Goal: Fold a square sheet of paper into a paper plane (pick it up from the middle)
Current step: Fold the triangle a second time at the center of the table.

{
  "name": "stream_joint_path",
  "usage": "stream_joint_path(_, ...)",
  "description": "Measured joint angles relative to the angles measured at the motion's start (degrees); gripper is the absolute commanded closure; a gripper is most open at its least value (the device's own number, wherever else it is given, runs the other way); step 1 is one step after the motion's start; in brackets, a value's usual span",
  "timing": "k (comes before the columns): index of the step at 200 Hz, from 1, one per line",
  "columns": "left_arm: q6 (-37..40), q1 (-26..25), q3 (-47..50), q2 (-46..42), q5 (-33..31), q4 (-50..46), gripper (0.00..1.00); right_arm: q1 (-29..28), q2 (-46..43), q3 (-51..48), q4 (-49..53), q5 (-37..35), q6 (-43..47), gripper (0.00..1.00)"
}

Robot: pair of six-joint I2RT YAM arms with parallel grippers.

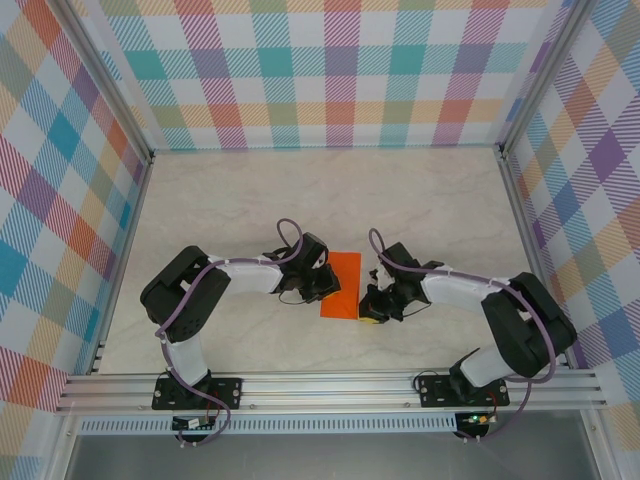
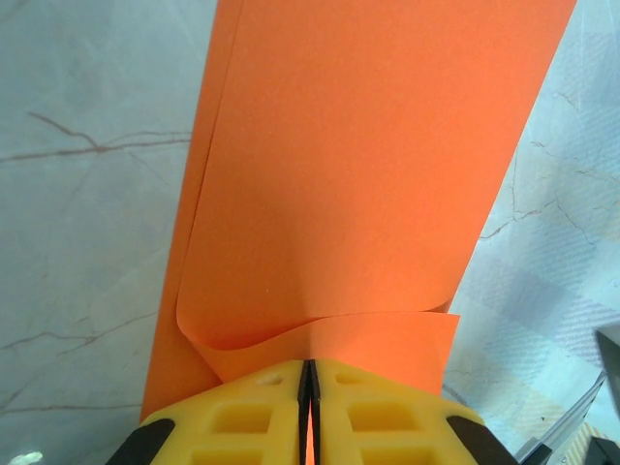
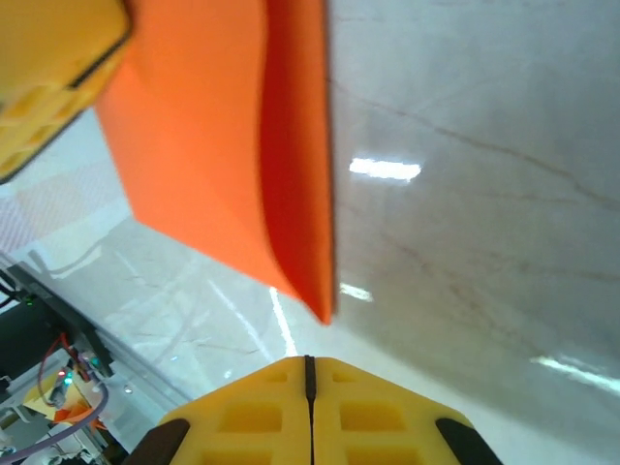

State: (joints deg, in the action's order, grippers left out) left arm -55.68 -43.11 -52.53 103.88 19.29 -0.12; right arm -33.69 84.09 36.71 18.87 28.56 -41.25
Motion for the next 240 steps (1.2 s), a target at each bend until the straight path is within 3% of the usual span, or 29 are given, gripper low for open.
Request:
stream_joint_path(41, 0.00, 0.00, -0.35, 0.13, -0.02, -0.50, 0.88, 0.00, 0.13, 4.85, 0.02, 0.24, -0.57, 0.95)
stream_joint_path(101, 0.00, 0.00, -0.92, 0.28, -0.04, -1.29, 0.88, 0.00, 9.53, 6.91, -1.46, 1.66, -0.31, 0.93)
stream_joint_path(128, 0.20, 0.00, -0.98, 0.28, -0.02, -1.31, 0.84, 0.00, 10.51, 6.88, 0.68, -0.87, 0.42, 0.94)
stream_joint_path(182, 2.82, 0.00, -2.91, -0.96, -0.90, -3.28, 0.77, 0.39, 10.71, 5.44, -1.29, 0.68, 1.01, 0.94)
stream_joint_path(240, 2.97, -1.03, -2.80, -4.63, 0.96, -1.16, 0.92, 0.61, 10.71, 5.38, -1.44, 0.98, 0.98, 0.95)
